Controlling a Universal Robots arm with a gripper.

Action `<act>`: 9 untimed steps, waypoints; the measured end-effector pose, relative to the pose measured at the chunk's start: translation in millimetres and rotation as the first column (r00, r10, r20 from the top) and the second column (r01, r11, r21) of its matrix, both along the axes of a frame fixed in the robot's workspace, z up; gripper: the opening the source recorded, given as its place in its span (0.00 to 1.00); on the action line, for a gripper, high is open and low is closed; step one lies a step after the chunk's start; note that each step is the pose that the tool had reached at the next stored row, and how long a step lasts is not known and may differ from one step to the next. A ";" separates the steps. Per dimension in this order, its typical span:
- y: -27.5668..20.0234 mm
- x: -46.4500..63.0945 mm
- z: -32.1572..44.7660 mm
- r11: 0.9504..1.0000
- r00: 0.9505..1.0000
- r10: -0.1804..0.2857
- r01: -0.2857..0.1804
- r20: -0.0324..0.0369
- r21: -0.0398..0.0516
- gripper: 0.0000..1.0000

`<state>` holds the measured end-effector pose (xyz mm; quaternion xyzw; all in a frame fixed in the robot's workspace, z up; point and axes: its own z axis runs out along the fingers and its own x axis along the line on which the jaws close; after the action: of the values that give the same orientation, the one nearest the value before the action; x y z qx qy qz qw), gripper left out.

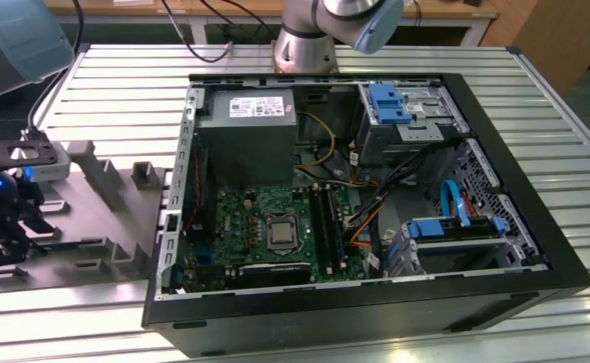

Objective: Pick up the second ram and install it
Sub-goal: 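Pick up the second ram and move it above second insertion slot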

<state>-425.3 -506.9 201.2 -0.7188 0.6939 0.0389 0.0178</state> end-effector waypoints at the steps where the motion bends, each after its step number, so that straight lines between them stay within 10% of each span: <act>1: -0.1 -0.4 -0.6 1.000 1.000 0.000 0.000 0.000 0.000 0.42; 9: -0.1 -1.6 -4.9 1.000 1.000 0.000 0.000 0.000 -0.001 0.42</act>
<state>-426.9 -507.0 196.3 -0.7188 0.6939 0.0387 0.0174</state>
